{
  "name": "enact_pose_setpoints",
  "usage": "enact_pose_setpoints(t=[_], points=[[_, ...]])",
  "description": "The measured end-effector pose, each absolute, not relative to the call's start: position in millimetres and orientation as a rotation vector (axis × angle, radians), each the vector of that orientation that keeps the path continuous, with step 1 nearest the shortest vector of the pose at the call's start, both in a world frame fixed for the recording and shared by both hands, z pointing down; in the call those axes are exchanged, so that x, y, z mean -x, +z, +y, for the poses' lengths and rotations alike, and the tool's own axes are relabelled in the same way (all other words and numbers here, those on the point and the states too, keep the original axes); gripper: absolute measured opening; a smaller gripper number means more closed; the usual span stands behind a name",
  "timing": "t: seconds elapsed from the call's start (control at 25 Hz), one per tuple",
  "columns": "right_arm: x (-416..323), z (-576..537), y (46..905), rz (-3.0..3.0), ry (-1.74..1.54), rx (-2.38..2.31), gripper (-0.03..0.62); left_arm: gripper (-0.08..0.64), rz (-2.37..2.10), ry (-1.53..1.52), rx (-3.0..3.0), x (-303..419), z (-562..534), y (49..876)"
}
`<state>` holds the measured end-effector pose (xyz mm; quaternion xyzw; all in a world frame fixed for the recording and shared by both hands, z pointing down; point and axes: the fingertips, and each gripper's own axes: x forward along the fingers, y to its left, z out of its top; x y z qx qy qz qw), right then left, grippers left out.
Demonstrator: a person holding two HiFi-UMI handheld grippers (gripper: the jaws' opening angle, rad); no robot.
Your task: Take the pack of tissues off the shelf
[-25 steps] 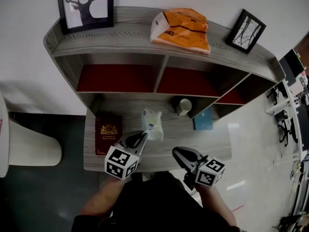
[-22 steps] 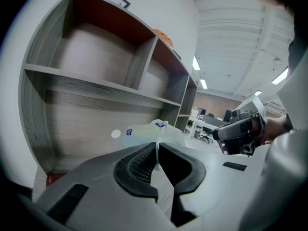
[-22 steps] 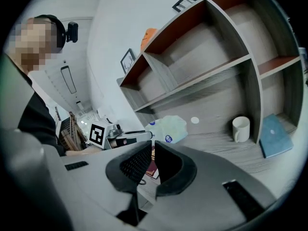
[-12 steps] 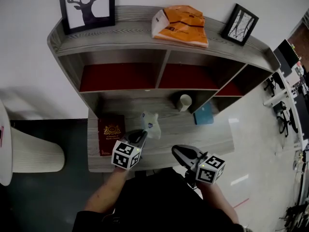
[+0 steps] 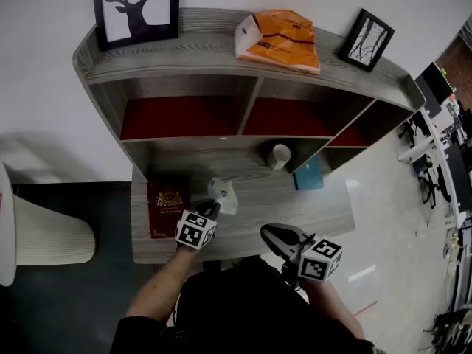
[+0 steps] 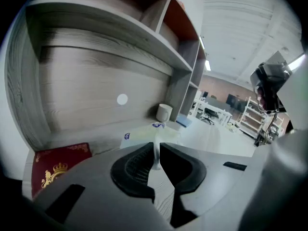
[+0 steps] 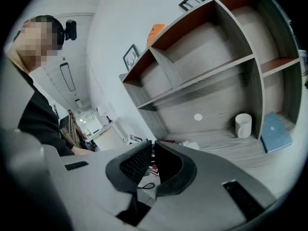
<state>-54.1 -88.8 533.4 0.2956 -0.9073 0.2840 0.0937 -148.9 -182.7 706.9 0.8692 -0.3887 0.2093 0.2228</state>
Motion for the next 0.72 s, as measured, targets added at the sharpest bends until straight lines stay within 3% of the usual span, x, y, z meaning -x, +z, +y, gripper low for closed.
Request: enact_pose_setpoints(t=[0.04,0.16,0.72], points=[[53.3,-88.1,532.5,-2.691,0.839,-0.88,0.018,0.038,-1.089,0.571,-2.375,153.5,-182.2,708.8],[48.0,-86.6,530.9,-2.688,0.839,-0.9,0.018,0.161,-1.153,0.506,-2.322,168.7,-180.8,697.1],[43.4,-89.3,522.7,-2.734,0.842,-0.892,0.018,0.163,-1.215,0.378,-2.382,177.8,-160.3,633.1]])
